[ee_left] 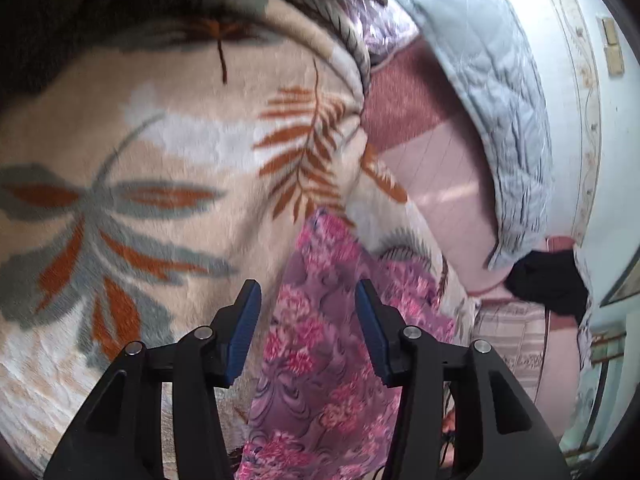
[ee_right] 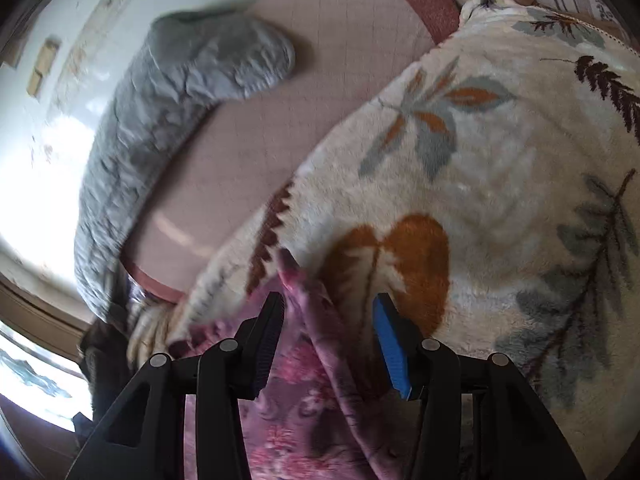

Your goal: Fold small clothes

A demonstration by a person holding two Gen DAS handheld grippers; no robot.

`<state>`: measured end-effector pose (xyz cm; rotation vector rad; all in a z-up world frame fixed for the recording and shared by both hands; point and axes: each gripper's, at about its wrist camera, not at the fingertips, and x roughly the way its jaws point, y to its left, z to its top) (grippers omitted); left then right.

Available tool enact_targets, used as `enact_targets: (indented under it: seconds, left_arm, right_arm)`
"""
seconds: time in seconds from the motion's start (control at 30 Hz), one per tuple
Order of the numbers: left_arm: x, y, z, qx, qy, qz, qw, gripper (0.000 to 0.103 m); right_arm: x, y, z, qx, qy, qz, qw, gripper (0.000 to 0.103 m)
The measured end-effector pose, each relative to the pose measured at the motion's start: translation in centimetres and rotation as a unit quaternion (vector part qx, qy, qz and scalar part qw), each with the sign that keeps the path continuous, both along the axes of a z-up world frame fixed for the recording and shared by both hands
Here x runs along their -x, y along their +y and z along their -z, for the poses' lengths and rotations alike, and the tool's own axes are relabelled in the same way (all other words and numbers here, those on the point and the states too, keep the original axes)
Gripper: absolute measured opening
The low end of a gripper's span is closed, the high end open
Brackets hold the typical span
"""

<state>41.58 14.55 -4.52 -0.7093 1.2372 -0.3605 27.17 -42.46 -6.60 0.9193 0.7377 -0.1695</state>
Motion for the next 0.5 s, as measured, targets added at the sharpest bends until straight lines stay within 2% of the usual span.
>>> enact_targets:
  seconds: [0.1,0.17,0.2,0.23,0.27,0.33,0.37,0.4,0.43,0.5]
  left_arm:
    - [-0.2,-1.6,1.4,0.004,0.023,0.017,0.9996,0.047]
    - [-0.4,-3.0,1.5,-0.021,0.017,0.023,0.9994,0.045]
    - [-0.5,-3.6,1.3,-0.035,0.008,0.026,0.9990,0.035]
    - [-0.6,-4.2,1.0,-0.051,-0.003,0.032,0.9982,0.016]
    - [-0.9,-4.6,0.8,-0.066,-0.010,0.033,0.9973,0.009]
    - [-1.3,-4.8,0.7,-0.091,-0.018,0.019,0.9955,0.006]
    - [-1.6,-4.7,0.9,-0.112,-0.018,0.011,0.9935,0.006]
    - [-1.8,-4.6,1.3,-0.130,-0.014,0.005,0.9914,0.005]
    - [-2.1,-4.3,1.8,-0.141,-0.004,-0.003,0.9900,0.003]
    - [-1.9,-3.3,2.1,-0.113,0.007,-0.019,0.9934,0.003]
  right_arm:
    - [-1.8,1.5,0.7,0.006,0.011,-0.026,1.000,0.049]
    - [-2.9,2.7,0.4,0.018,0.000,-0.047,0.999,0.041]
    - [-3.3,3.1,0.1,0.033,-0.001,-0.058,0.998,0.015]
    - [-3.8,3.6,-0.5,0.056,0.000,-0.073,0.996,0.004]
    - [-3.9,3.8,-1.1,0.067,-0.008,-0.073,0.995,0.005]
    - [-2.9,2.9,-2.3,0.056,-0.067,-0.043,0.995,0.004]
    - [-2.5,2.1,-2.1,0.046,-0.072,-0.022,0.996,0.004]
    - [-2.5,1.3,-1.5,0.040,-0.057,-0.009,0.998,0.004]
    - [-2.9,0.9,-0.3,0.036,-0.020,-0.007,0.999,0.004]
    - [-3.4,0.8,1.5,0.054,0.056,-0.017,0.997,0.004]
